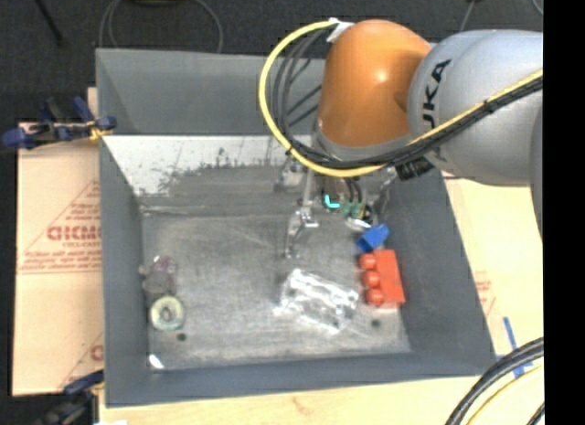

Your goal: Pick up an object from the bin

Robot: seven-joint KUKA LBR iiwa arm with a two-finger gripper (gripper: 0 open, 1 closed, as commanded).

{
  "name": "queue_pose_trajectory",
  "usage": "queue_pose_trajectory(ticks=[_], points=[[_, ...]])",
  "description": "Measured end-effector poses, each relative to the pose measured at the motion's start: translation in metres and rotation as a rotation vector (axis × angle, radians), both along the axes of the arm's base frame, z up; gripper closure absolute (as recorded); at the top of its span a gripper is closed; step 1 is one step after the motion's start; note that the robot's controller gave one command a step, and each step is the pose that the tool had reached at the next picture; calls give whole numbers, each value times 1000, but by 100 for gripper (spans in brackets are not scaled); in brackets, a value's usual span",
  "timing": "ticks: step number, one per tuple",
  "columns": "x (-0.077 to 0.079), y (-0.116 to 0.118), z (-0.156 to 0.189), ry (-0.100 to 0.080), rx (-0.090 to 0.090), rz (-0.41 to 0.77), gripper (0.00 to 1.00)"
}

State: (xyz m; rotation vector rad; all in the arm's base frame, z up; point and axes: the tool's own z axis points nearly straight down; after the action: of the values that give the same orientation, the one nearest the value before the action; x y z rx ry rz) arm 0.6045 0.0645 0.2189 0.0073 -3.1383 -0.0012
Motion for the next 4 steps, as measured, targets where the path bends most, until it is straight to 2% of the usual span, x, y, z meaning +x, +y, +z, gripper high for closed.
queue_pose_trajectory(ticks=[1,2,3,4], points=[[-104,-23,-41,4,-3,52,0],[-70,-34,-146,-17,-1,80,0],[-68,-33,-141,-21,0,78,100],[-72,-33,-145,-11,1,77,0]])
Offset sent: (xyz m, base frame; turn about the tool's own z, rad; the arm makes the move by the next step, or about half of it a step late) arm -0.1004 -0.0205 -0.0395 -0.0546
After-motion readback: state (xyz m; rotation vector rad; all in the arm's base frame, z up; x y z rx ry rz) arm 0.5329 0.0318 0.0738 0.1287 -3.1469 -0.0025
